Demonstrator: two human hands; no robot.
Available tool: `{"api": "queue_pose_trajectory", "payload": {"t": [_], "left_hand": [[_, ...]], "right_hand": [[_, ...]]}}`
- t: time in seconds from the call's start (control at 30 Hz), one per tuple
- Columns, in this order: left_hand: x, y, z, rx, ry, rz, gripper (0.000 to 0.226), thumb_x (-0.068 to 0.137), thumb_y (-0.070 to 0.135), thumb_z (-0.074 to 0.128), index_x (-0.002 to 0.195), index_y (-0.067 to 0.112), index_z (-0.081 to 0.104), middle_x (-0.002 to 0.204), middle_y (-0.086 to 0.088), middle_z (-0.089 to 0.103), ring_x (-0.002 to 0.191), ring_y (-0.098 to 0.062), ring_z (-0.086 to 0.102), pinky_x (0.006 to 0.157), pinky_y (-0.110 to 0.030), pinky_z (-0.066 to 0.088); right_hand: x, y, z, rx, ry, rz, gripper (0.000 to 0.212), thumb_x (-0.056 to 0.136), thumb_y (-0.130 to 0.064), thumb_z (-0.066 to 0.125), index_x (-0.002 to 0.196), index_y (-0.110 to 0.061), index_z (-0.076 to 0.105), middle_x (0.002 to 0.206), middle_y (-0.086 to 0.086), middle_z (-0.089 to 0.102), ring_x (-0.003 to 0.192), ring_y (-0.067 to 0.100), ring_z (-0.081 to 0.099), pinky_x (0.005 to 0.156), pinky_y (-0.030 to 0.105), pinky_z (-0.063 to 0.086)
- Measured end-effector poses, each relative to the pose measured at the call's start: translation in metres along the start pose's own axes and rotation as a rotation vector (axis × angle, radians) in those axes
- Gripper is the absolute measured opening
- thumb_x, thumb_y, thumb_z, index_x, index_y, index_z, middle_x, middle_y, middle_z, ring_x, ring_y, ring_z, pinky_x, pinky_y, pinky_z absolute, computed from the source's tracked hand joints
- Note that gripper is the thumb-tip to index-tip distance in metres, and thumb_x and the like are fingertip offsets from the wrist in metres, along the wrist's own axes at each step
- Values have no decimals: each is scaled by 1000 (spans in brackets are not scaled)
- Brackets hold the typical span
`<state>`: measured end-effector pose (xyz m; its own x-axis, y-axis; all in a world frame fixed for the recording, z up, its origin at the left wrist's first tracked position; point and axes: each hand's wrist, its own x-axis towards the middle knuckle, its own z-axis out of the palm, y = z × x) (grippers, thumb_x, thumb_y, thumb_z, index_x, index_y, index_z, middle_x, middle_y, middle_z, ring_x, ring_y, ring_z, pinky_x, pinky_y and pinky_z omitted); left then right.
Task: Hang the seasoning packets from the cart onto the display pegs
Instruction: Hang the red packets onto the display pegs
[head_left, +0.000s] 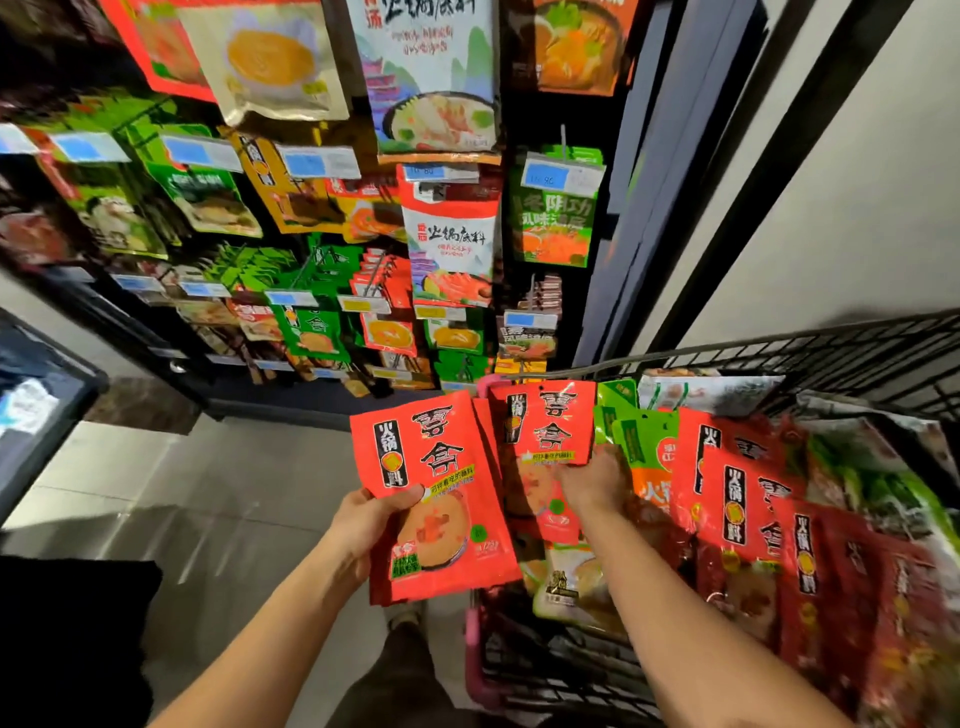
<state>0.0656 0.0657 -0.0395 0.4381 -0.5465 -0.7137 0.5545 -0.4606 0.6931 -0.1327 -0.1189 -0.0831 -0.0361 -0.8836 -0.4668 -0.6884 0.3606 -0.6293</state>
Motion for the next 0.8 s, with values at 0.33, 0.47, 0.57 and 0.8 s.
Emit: {"api": "queue_pose_trajectory", "payload": {"t": [0.33, 0.47, 0.57, 0.8], "left_hand": [[4, 7, 14, 18, -115, 10, 52, 76, 9, 83, 124, 1, 66, 115, -22, 73, 107, -45, 69, 97, -58, 54], [9, 11, 34, 25, -86, 6, 40, 83, 1, 76, 121, -1, 67, 112, -22, 74, 105, -45, 70, 95, -56, 56], [10, 14, 43, 57, -97, -10, 39, 83, 0, 77, 120, -1, 67, 107, -21, 76, 96, -41, 73, 84, -48, 61], [10, 15, 39, 67, -109, -81, 40, 91, 8, 70, 129, 1, 64, 113, -21, 74, 100, -38, 72, 78, -44, 63]], "right_hand": [[2, 8, -49, 146, -78, -168, 45, 101, -12, 57, 146, -14, 54, 145, 7, 58, 132, 30, 56, 110, 45, 47], [-8, 6, -107, 163, 48, -194, 31, 95, -7, 62, 124, -18, 68, 123, 9, 70, 112, 29, 66, 93, 40, 55], [-30, -12, -132, 368, 10, -156, 25, 88, 4, 65, 90, -20, 71, 94, 4, 74, 84, 24, 67, 70, 29, 48], [-51, -17, -39, 261, -219, -208, 29, 87, 9, 62, 99, -15, 75, 96, 6, 76, 97, 28, 70, 78, 34, 53]]}}
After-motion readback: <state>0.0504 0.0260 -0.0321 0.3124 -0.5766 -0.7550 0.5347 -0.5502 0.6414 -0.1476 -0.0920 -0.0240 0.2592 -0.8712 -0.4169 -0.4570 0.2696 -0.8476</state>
